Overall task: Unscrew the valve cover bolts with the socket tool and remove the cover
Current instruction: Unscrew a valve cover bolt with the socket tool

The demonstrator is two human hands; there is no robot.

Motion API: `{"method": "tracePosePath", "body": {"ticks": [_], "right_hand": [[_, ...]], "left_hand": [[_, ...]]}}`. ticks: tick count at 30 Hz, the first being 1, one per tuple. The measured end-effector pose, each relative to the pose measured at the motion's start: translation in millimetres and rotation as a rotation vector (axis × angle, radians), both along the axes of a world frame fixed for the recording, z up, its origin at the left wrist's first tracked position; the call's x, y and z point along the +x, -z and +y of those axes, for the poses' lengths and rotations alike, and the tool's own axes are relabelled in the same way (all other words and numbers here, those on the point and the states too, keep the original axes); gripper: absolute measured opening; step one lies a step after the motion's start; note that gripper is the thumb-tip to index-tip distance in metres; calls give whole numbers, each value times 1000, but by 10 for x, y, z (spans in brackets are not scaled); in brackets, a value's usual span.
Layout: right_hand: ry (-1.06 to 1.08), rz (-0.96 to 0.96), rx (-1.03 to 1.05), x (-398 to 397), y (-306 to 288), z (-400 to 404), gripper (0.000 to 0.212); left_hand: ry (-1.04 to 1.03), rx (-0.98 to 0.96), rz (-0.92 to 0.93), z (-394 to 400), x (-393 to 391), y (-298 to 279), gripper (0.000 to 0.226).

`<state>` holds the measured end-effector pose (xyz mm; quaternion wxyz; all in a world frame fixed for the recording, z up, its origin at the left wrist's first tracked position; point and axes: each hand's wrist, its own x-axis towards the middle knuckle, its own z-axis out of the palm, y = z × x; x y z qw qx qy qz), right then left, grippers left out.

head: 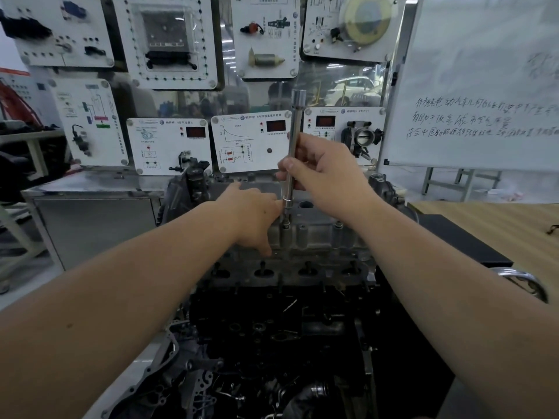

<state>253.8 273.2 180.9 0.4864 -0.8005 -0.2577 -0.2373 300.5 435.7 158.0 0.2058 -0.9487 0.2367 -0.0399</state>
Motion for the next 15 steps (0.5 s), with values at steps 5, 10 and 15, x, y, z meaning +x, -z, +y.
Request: {"method": "tracePosePath", "body": {"ticks": [5,10,15], "right_hand": [[20,-11,-19,-40,16,93,38],[70,-111,-79,-42,15,145,20],[90,-121,-66,-3,-17,86,19]], "left_hand": [[44,-198,-58,-18,-48,52,58],[243,-1135,318,130,-121,-16,32],[238,-1101,224,118,-138,-70,1]]}}
